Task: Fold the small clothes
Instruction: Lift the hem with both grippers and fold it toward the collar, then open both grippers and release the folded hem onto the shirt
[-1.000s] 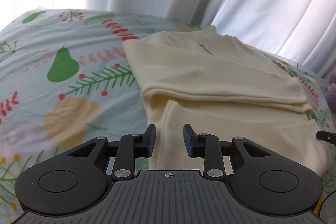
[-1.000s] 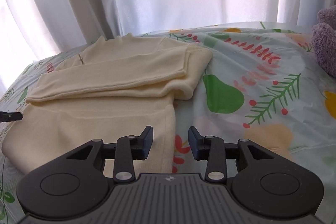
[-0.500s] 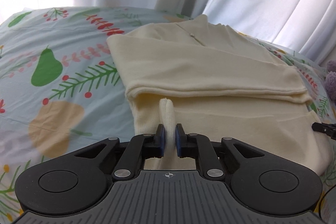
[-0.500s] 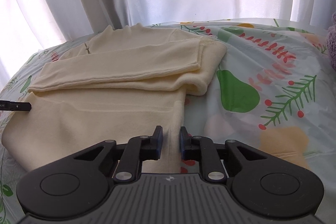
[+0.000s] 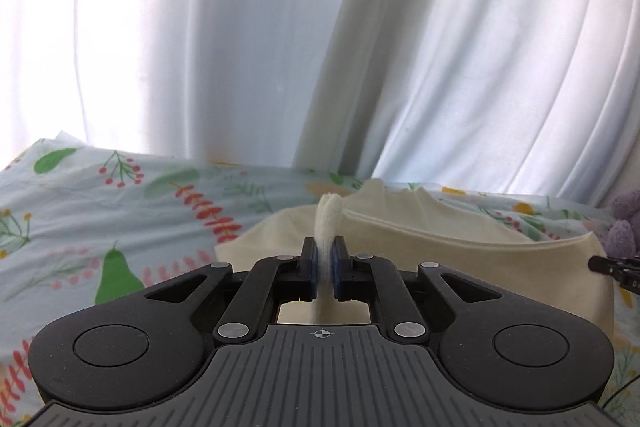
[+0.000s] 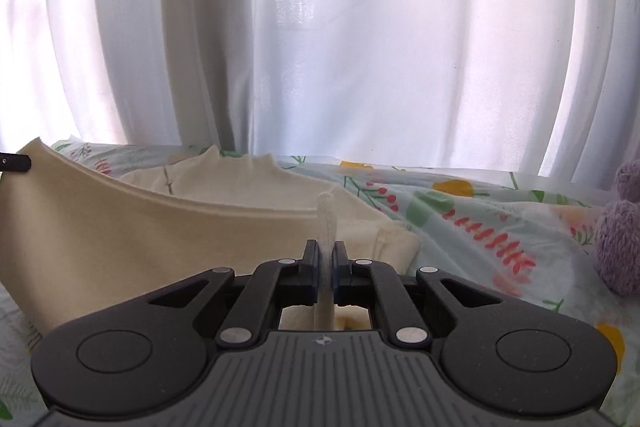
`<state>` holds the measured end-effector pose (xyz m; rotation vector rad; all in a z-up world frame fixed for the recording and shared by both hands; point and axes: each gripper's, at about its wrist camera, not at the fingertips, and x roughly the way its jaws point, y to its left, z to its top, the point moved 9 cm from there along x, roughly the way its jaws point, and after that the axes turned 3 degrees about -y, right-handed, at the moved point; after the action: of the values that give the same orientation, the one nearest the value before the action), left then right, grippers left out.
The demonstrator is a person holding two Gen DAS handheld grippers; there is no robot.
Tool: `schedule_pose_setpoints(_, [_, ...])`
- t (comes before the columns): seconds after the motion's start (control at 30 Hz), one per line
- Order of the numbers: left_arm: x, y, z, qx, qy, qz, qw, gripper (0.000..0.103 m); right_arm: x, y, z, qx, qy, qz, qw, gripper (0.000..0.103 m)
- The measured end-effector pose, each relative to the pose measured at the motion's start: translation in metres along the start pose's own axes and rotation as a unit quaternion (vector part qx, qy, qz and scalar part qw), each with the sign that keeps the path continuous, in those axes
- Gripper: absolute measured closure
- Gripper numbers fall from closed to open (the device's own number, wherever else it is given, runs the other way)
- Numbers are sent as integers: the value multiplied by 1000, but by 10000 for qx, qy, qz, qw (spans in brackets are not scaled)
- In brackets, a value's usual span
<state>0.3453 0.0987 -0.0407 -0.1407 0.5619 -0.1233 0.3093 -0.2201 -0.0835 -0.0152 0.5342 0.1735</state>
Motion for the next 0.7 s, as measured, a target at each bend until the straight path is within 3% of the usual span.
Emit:
schedule_pose_setpoints(0.1, [46, 7, -4, -9, 250, 294, 9993, 94, 39, -10, 8, 191, 162, -109, 9996, 97])
schedule_pose_setpoints(0.23, [88, 19, -34, -177, 903, 610, 9939, 93, 77, -20, -2, 477, 431, -42, 9979, 97])
schedule_pose_setpoints(0.27, [92, 20, -41, -186, 1016, 583, 9929, 93, 83, -22, -6, 505, 510, -11, 9974, 97])
schedule_pose_setpoints(0.37, [84, 15, -55, -175, 1120, 19, 9936, 86, 86, -26, -21, 533, 766, 68, 9956, 91])
schedule_pose_setpoints(0.43, [76, 9, -60, -103, 1140, -226, 9932, 68, 81, -24, -27, 538, 869, 330, 9942, 77])
schedule_pose_setpoints(0.47, [73, 7, -62, -54, 1195, -303, 9924, 66, 78, -21, -32, 448, 908, 462, 9938, 73])
schedule_pose_setpoints(0.6, [73, -1, -66, 142, 1328, -356, 9904, 66, 73, -13, -37, 93, 843, 497, 9952, 72])
schedule_pose_setpoints(0.7, [81, -3, -69, 372, 1472, -122, 9883, 69, 75, -10, -38, -25, 885, 411, 9952, 78])
